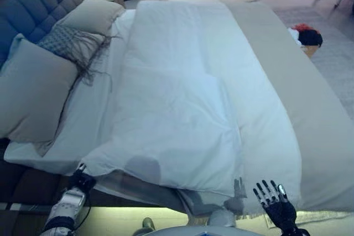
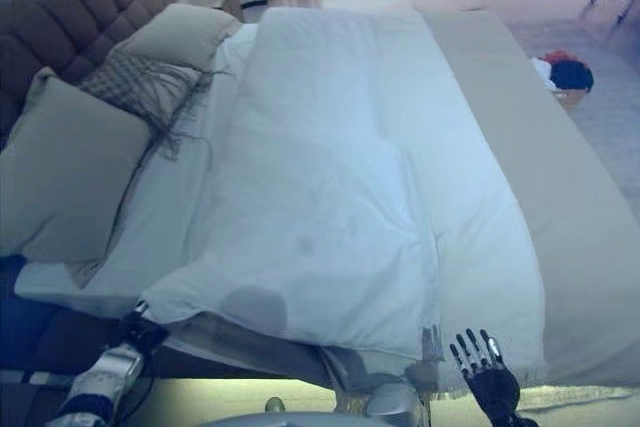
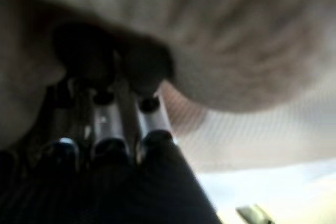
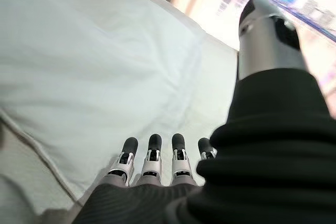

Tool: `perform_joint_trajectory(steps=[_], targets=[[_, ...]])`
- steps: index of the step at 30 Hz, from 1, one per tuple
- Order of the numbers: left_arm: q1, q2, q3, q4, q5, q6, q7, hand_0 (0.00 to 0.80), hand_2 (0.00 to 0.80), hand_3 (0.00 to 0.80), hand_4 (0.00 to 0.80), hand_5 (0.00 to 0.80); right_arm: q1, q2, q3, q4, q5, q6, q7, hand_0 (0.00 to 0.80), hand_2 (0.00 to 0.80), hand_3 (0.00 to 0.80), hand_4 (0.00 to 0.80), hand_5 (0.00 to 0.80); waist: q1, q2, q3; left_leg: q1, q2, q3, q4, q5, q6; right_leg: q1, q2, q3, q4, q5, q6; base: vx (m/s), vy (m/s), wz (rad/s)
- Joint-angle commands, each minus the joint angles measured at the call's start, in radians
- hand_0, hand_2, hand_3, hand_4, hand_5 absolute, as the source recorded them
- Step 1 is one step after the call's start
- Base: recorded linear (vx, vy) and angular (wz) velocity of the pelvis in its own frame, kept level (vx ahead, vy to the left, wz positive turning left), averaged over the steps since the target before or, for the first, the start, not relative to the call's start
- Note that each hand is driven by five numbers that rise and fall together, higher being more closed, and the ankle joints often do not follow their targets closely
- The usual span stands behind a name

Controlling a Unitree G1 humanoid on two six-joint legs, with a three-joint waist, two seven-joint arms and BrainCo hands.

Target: Make the bed neatly

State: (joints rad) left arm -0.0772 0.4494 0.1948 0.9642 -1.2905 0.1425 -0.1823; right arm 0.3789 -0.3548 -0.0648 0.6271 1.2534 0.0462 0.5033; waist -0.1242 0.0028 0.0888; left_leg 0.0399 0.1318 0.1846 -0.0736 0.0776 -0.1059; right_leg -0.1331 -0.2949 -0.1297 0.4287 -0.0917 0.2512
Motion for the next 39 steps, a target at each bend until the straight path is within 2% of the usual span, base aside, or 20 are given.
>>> perform_joint_trajectory(steps=[1,3,5,7,8,10,12,14,17,18,20,23,24,26,30,32,33,34,36,39], targets=[[-0.068,0.106,0.055,-0.094,-0.025,-0.122,-0.036,0.8,0.8,0.8,0.8,0.8,0.012,0.022,0.016,-0.103,0.087,-0.066,-0.005,0.0,0.0,0.0,0.0,0.0,0.019,-0.044,-0.046,-0.067,-0.104,0.013,0.108,-0.054,0.1,-0.032,0.151,-0.016,0.016,0.173,-0.047,-0.123,-0.153,-0.1],[-0.062,0.115,0.06,-0.091,-0.034,-0.114,-0.032,0.8,0.8,0.8,0.8,0.8,0.007,0.009,0.038,-0.142,0.085,-0.068,-0.037,0.0,0.0,0.0,0.0,0.0,0.02,-0.045,-0.04,-0.06,-0.11,0.017,0.096,-0.044,0.092,-0.009,0.176,-0.042,-0.049,0.158,-0.069,-0.108,-0.174,-0.1],[-0.063,0.11,0.058,-0.083,-0.051,-0.12,-0.023,0.8,0.8,0.8,0.8,0.8,-0.002,-0.002,0.047,-0.151,0.085,-0.057,-0.057,0.0,0.0,0.0,0.0,0.0,0.015,-0.039,-0.034,-0.062,-0.102,0.022,0.088,-0.023,0.069,0.032,0.202,-0.056,-0.147,0.12,-0.102,-0.111,-0.162,-0.01],[-0.082,0.087,0.041,-0.071,-0.073,-0.145,-0.022,0.8,0.8,0.8,0.8,0.8,-0.027,-0.019,0.055,-0.154,0.084,-0.059,-0.077,0.0,0.0,0.0,0.0,0.0,0.014,-0.035,-0.02,-0.139,-0.081,0.041,0.129,0.01,0.031,0.073,0.226,-0.046,-0.249,0.085,-0.133,-0.201,-0.105,0.08],[-0.087,0.072,0.031,-0.075,-0.089,-0.155,-0.026,0.8,0.8,0.8,0.8,0.8,-0.04,-0.022,0.055,-0.152,0.078,-0.069,-0.086,0.0,0.0,0.0,0.0,0.0,0.017,-0.031,-0.007,-0.182,-0.072,0.036,0.161,0.03,0.016,0.085,0.234,-0.038,-0.268,0.065,-0.146,-0.242,-0.056,0.25],[-0.074,0.039,0.032,-0.098,-0.074,-0.162,-0.035,0.8,0.8,0.8,0.8,0.8,-0.057,-0.032,0.054,-0.155,0.082,-0.085,-0.106,0.0,0.0,0.0,0.0,0.0,0.022,-0.021,0.01,-0.242,-0.031,0.01,0.236,0.061,-0.007,0.091,0.24,-0.021,-0.287,0.04,-0.171,-0.199,-0.031,0.23],[-0.055,0.02,0.031,-0.115,-0.081,-0.174,-0.03,0.8,0.8,0.8,0.8,0.8,-0.066,-0.036,0.046,-0.159,0.085,-0.092,-0.113,0.0,0.0,0.0,0.0,0.0,0.016,-0.023,0.015,-0.245,0.023,-0.019,0.288,0.051,-0.016,0.085,0.227,-0.012,-0.279,0.031,-0.185,-0.096,0.042,-0.23],[-0.04,0.02,0.057,-0.094,-0.124,-0.159,-0.046,0.8,0.8,0.8,0.8,0.8,-0.061,-0.043,0.021,-0.153,0.05,-0.074,-0.105,0.0,0.0,0.0,0.0,0.0,-0.004,-0.014,0.009,-0.204,0.095,-0.064,0.288,0.078,-0.036,0.069,0.217,0.015,-0.244,0.011,-0.192,0.009,0.161,-0.17],[-0.029,0.02,0.085,-0.052,-0.113,-0.137,-0.07,0.8,0.8,0.8,0.8,0.8,-0.062,-0.047,-0.016,-0.107,-0.002,-0.038,-0.076,0.0,0.0,0.0,0.0,0.0,-0.03,0.019,-0.014,-0.12,0.198,-0.133,0.201,0.152,-0.07,0.03,0.201,0.059,-0.173,-0.028,-0.185,0.117,0.344,-0.18],[-0.028,0.019,0.086,-0.048,-0.107,-0.135,-0.072,0.8,0.8,0.8,0.8,0.8,-0.062,-0.046,-0.02,-0.102,-0.004,-0.033,-0.073,0.0,0.0,0.0,0.0,0.0,-0.031,0.023,-0.016,-0.109,0.206,-0.139,0.189,0.161,-0.074,0.027,0.197,0.064,-0.16,-0.036,-0.183,0.145,0.416,-0.4],[-0.029,0.007,0.091,-0.03,-0.09,-0.128,-0.096,0.8,0.8,0.8,0.8,0.8,-0.064,-0.039,-0.044,-0.086,-0.026,-0.015,-0.045,0.0,0.0,0.0,0.0,0.0,-0.042,0.05,-0.026,-0.065,0.235,-0.15,0.142,0.179,-0.095,0.01,0.152,0.073,-0.114,-0.057,-0.164,0.136,0.462,-0.14],[-0.025,-0.001,0.089,-0.028,-0.084,-0.123,-0.11,0.8,0.8,0.8,0.8,0.8,-0.064,-0.046,-0.042,-0.112,-0.034,-0.009,-0.024,0.0,0.0,0.0,0.0,0.0,-0.055,0.089,-0.027,-0.037,0.224,-0.145,0.103,0.152,-0.114,-0.012,0.054,0.102,-0.067,-0.065,-0.115,0.137,0.56,0.03],[-0.024,-0.002,0.089,-0.028,-0.084,-0.123,-0.111,0.8,0.8,0.8,0.8,0.8,-0.064,-0.05,-0.038,-0.119,-0.025,-0.006,-0.023,0.0,0.0,0.0,0.0,0.0,-0.057,0.096,-0.028,-0.033,0.218,-0.14,0.1,0.143,-0.117,-0.017,0.036,0.109,-0.057,-0.066,-0.104,0.153,0.605,0.04],[-0.024,0.007,0.097,-0.022,-0.097,-0.11,-0.126,0.8,0.8,0.8,0.8,0.8,-0.076,-0.049,-0.044,-0.111,-0.009,0.009,-0.022,0.0,0.0,0.0,0.0,0.0,-0.057,0.105,-0.033,-0.022,0.194,-0.138,0.096,0.1,-0.116,-0.012,-0.03,0.131,-0.049,-0.053,-0.072,0.173,0.608,0.02],[-0.077,0.032,0.097,-0.016,-0.127,-0.08,-0.103,0.8,0.8,0.8,0.8,0.8,-0.083,-0.013,-0.057,-0.047,0.004,0.029,0.001,0.0,0.0,0.0,0.0,0.0,-0.048,0.084,-0.044,-0.034,0.176,-0.104,0.118,0.03,-0.11,0.034,-0.131,0.111,-0.116,0.028,-0.023,0.152,0.467,0.09],[-0.11,0.058,0.099,0.013,-0.123,-0.063,-0.058,0.8,0.8,0.8,0.8,0.8,-0.098,0.008,-0.048,-0.035,0.027,0.035,-0.008,0.0,0.0,0.0,0.0,0.0,-0.042,0.057,-0.044,-0.05,0.156,-0.116,0.168,-0.02,-0.103,0.048,-0.174,0.116,-0.173,0.123,-0.004,0.101,0.261,0.27],[-0.113,0.081,0.114,0.031,-0.116,-0.049,-0.049,0.8,0.8,0.8,0.8,0.8,-0.107,0.017,-0.04,-0.041,0.029,0.037,-0.003,0.0,0.0,0.0,0.0,0.0,-0.04,0.042,-0.042,-0.056,0.141,-0.124,0.19,-0.048,-0.095,0.041,-0.193,0.135,-0.202,0.181,0.006,0.042,0.195,0.14],[-0.117,0.119,0.138,0.05,-0.101,-0.032,-0.046,0.8,0.8,0.8,0.8,0.8,-0.116,0.029,-0.032,-0.056,0.017,0.033,-0.005,0.0,0.0,0.0,0.0,0.0,-0.04,0.03,-0.041,-0.055,0.133,-0.103,0.202,-0.068,-0.086,0.035,-0.214,0.133,-0.236,0.237,0.011,0.012,0.185,-0.03],[-0.111,0.17,0.168,0.064,-0.089,-0.032,-0.021,0.8,0.8,0.8,0.8,0.8,-0.134,0.042,-0.018,-0.082,0.009,0.047,-0.022,0.0,0.0,0.0,0.0,0.0,-0.031,0.02,-0.041,-0.048,0.126,-0.056,0.21,-0.088,-0.071,0.025,-0.22,0.093,-0.253,0.281,0.011,-0.019,0.158,-0.15],[-0.089,0.24,0.226,0.083,-0.038,-0.066,0.031,0.8,0.8,0.8,0.8,0.8,-0.117,0.052,0.004,-0.109,0.006,0.063,-0.03,0.0,0.0,0.0,0.0,0.0,-0.022,0.019,-0.051,-0.035,0.105,-0.026,0.19,-0.092,-0.037,0.009,-0.109,0.063,-0.182,0.162,0.006,-0.048,0.17,-0.47]])
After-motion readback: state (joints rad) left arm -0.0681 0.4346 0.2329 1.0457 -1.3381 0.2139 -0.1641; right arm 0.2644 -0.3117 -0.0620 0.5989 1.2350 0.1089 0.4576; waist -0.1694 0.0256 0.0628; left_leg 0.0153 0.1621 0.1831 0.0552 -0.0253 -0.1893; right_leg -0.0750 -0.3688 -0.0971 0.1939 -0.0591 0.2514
